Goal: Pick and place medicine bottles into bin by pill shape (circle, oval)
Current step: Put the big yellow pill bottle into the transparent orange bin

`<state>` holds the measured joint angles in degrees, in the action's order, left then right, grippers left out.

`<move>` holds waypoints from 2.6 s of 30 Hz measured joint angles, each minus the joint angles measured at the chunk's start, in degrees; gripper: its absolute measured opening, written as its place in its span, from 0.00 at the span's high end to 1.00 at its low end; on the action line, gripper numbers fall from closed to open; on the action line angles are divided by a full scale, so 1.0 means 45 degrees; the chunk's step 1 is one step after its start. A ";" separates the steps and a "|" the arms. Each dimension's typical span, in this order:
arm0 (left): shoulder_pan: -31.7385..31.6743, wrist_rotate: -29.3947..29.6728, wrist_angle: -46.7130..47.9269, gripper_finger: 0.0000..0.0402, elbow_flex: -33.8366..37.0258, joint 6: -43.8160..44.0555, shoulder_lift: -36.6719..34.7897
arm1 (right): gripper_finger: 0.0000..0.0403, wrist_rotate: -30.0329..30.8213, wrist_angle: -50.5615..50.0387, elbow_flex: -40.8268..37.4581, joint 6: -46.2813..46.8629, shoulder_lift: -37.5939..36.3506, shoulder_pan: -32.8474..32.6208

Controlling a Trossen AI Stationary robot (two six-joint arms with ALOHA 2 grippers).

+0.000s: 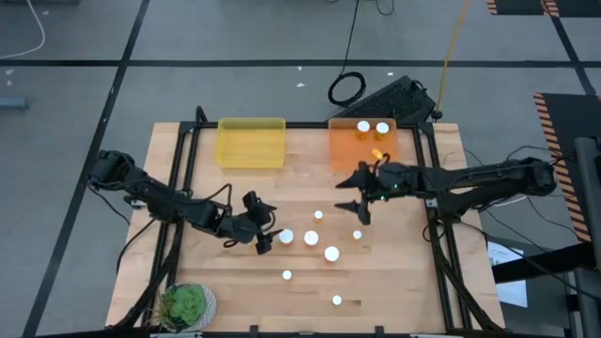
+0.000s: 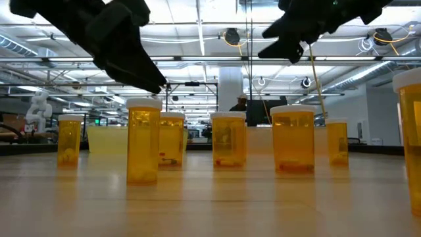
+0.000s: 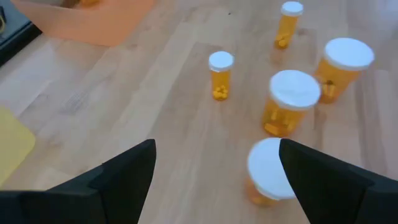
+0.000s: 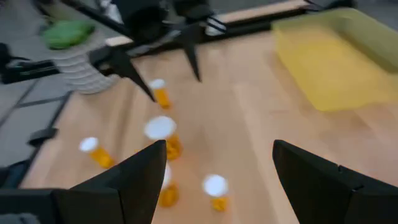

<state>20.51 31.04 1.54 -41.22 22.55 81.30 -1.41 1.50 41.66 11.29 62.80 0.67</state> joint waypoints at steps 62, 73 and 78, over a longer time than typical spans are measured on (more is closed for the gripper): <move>0.1792 0.1124 -0.0381 0.14 0.0002 0.0362 0.0005 | 0.37 0.0289 -0.3135 0.5583 -0.0008 0.9006 -0.2689; 0.1792 0.1120 -0.0398 0.14 0.0002 0.0082 0.0005 | 0.49 0.0276 -0.3157 0.5583 -0.0104 0.9006 -0.2561; 0.1792 0.1122 -0.0402 0.14 0.0002 0.0046 0.0005 | 0.46 0.0281 -0.3159 0.5563 -0.0547 0.8871 -0.2542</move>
<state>28.58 36.09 -0.27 -41.21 22.76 81.32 -0.14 -12.72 66.70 8.83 102.72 -10.77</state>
